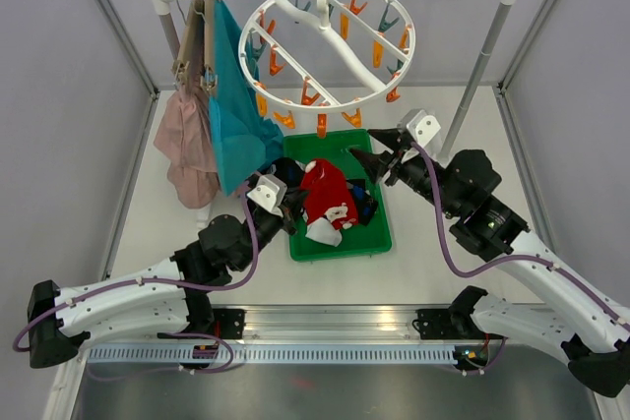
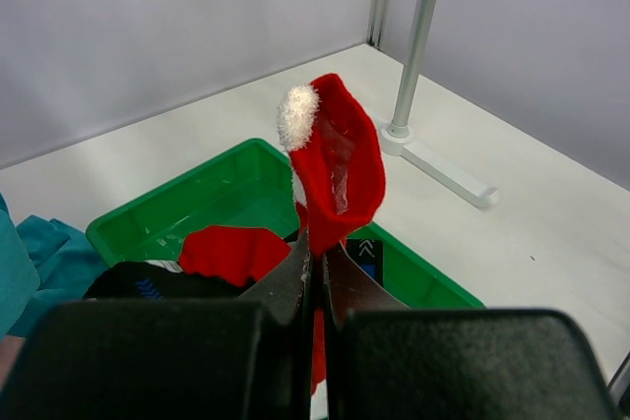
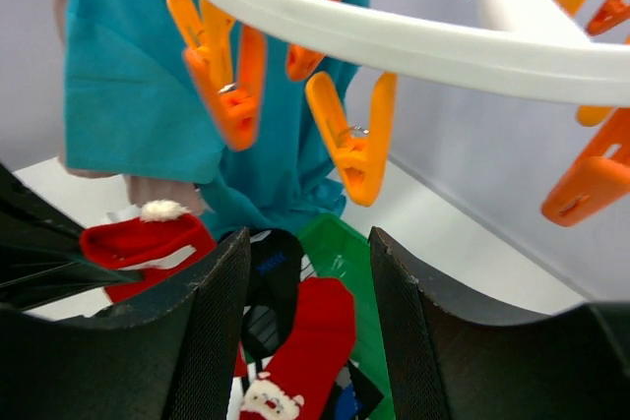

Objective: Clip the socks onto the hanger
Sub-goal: Open the clamp at the hanger.

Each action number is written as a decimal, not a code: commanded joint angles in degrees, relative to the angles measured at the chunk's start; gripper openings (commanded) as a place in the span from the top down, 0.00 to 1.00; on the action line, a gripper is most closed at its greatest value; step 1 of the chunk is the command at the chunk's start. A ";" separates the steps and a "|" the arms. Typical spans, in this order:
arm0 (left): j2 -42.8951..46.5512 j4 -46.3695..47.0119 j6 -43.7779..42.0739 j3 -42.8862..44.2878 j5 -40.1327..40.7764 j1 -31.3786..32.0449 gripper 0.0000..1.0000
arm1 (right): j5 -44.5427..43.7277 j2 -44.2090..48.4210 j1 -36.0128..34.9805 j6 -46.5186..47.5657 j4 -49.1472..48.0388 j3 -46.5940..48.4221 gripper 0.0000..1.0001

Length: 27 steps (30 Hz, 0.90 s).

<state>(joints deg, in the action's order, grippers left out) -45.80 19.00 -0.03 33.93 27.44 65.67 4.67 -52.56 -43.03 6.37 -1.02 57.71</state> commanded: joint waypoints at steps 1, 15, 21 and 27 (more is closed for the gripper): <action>0.45 1.91 -0.58 0.70 1.12 0.25 0.98 | -4.31 0.09 -0.30 2.50 -4.86 0.38 0.42; 0.63 1.82 -0.67 0.70 1.04 0.25 0.98 | -7.92 -6.06 -0.30 7.78 -8.47 6.09 0.40; 0.89 1.65 -0.76 0.70 1.04 0.25 0.98 | -8.10 -8.44 -0.30 8.75 -9.44 8.55 0.40; 0.89 1.65 -0.85 0.52 1.12 0.25 0.98 | -8.18 -9.93 -0.30 8.66 -10.49 9.61 0.39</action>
<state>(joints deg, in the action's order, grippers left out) -45.69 19.00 -0.05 33.93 27.55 65.67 -2.90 -61.87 -43.03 14.28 -8.54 64.77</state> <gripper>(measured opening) 0.031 0.603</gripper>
